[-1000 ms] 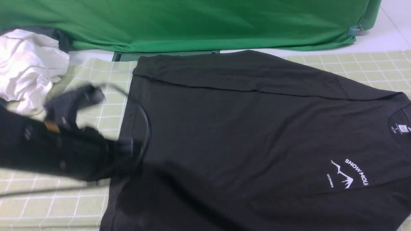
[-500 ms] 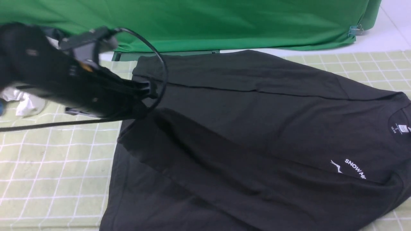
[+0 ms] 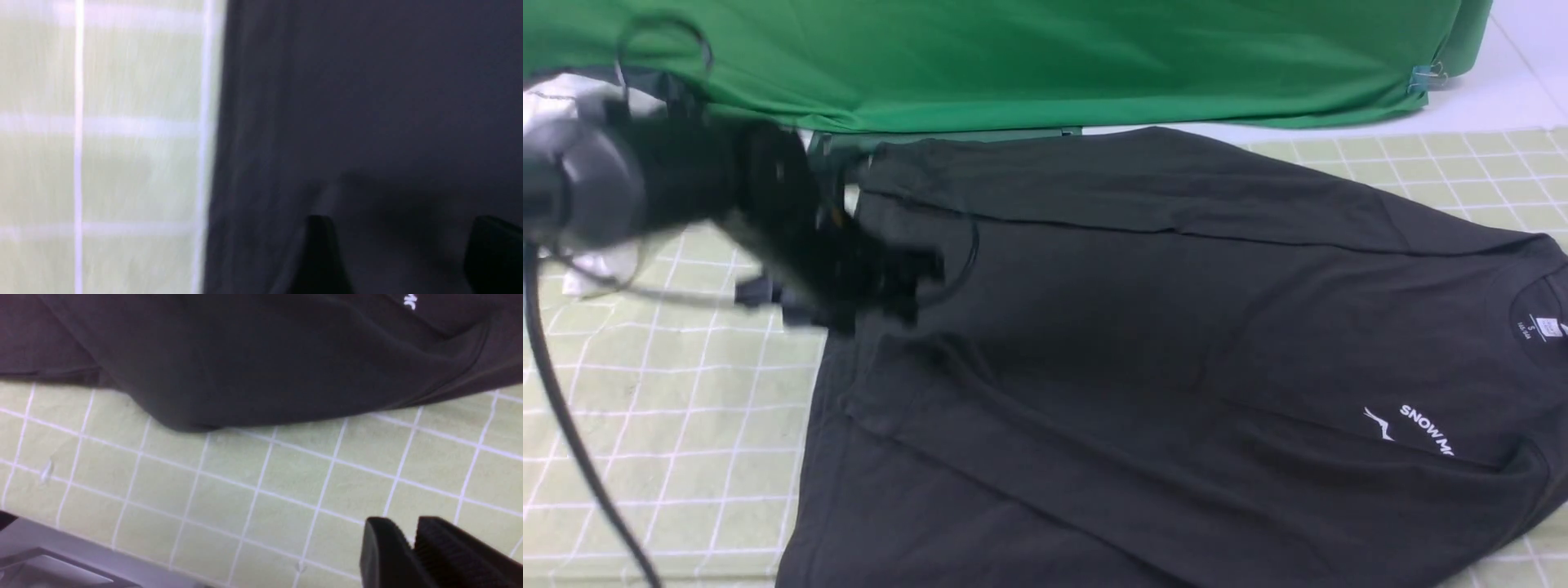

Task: Fold a long-sleeved shirt over a green coffee tablecloth.
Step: 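Grab the top left corner of the dark shirt with the left gripper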

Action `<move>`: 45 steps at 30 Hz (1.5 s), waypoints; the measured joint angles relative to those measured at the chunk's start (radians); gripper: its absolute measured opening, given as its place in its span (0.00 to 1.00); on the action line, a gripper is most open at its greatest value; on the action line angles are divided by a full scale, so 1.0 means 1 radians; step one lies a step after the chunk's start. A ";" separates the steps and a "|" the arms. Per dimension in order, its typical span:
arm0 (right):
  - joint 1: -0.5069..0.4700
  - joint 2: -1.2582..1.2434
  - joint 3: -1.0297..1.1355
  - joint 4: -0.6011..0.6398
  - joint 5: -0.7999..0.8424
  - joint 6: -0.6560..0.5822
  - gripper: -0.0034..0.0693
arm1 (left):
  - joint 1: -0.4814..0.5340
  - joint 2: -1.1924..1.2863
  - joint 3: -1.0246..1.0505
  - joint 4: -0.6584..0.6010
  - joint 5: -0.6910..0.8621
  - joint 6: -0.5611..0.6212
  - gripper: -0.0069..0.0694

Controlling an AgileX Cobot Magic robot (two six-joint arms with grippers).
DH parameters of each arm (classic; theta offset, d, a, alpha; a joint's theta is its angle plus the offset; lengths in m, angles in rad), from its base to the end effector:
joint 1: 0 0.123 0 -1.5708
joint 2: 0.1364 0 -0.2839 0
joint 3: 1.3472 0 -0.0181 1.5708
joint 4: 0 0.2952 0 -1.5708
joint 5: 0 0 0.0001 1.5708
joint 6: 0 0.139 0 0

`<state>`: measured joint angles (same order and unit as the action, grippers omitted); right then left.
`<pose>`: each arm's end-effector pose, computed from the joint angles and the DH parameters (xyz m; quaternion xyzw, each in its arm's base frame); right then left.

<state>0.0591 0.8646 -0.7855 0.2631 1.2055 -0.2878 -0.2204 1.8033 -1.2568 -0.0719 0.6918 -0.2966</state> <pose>0.1901 0.0451 0.2575 -0.1452 0.9635 0.1072 0.1975 0.4198 -0.1006 0.1464 -0.0595 0.9759 -0.0805 0.1941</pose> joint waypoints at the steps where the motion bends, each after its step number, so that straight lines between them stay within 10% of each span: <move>1: 0.000 0.000 0.000 0.000 0.001 0.011 0.21 | 0.000 0.000 -0.052 0.000 0.023 0.012 0.74; 21: 0.000 0.000 0.000 0.004 -0.150 0.072 0.24 | 0.135 0.442 -0.647 -0.118 0.098 -0.061 0.33; 37: 0.000 0.000 0.000 0.007 -0.342 0.113 0.28 | 0.138 0.563 -0.653 -0.246 -0.092 -0.113 0.56; 45: 0.000 0.000 0.000 0.007 -0.375 0.161 0.30 | 0.138 0.572 -0.653 -0.262 -0.135 -0.143 0.37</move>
<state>0.0591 0.8646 -0.7855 0.2705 0.8301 -0.1270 -0.0820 2.3754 -1.9101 -0.3342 0.5563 -0.4400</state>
